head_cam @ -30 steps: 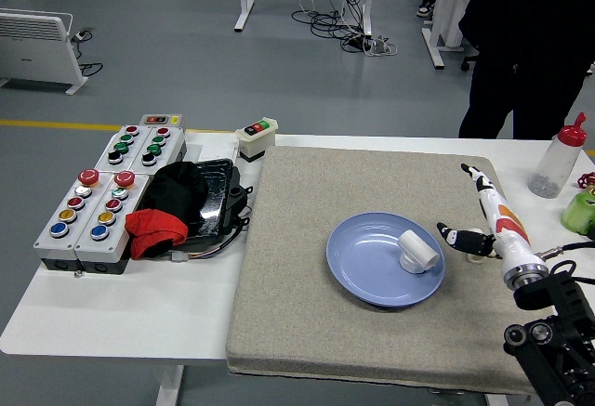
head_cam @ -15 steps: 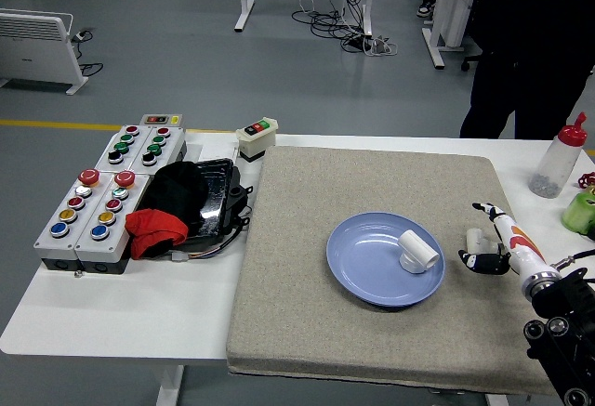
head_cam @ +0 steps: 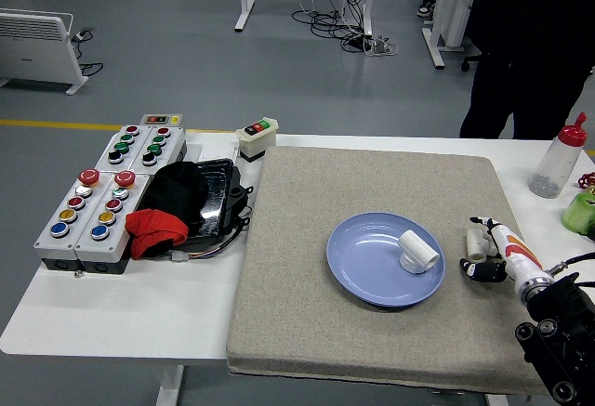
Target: Pick pipe place plate twice
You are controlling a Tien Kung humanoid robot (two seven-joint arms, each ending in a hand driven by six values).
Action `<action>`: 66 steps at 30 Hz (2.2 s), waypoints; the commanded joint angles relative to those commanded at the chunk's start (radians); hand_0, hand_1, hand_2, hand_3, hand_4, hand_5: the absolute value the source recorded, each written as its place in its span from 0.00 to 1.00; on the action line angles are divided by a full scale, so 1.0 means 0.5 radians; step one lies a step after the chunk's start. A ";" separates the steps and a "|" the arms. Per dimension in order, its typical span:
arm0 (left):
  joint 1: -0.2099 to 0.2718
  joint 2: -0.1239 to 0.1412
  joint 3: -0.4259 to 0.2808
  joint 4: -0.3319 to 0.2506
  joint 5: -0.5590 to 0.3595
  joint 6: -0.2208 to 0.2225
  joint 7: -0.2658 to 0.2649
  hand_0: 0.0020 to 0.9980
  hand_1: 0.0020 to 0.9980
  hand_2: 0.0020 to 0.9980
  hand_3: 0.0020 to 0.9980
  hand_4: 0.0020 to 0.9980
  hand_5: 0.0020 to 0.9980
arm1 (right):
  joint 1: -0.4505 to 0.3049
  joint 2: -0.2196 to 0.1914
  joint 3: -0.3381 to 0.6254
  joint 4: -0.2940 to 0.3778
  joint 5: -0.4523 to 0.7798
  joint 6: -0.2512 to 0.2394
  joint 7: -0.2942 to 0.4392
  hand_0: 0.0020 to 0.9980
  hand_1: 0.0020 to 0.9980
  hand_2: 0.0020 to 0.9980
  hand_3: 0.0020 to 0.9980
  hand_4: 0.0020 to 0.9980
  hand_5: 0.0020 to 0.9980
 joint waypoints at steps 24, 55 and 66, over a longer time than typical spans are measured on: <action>-0.001 0.001 0.002 -0.001 -0.001 -0.003 0.001 0.69 0.65 0.68 0.61 0.25 1.00 | -0.081 -0.062 -0.031 0.348 -0.011 -0.110 0.028 0.32 0.45 0.52 0.56 0.41 0.05; 0.016 0.007 -0.005 0.003 0.007 -0.001 0.002 0.69 0.65 0.68 0.61 0.25 1.00 | -0.067 -0.040 -0.882 0.821 0.179 0.275 0.052 0.90 0.86 1.00 1.00 0.74 0.33; 0.012 0.008 0.015 0.003 -0.025 -0.006 -0.011 0.69 0.65 0.68 0.61 0.25 1.00 | -0.083 -0.041 -0.796 0.849 0.237 0.142 0.131 0.98 0.93 1.00 1.00 0.79 0.34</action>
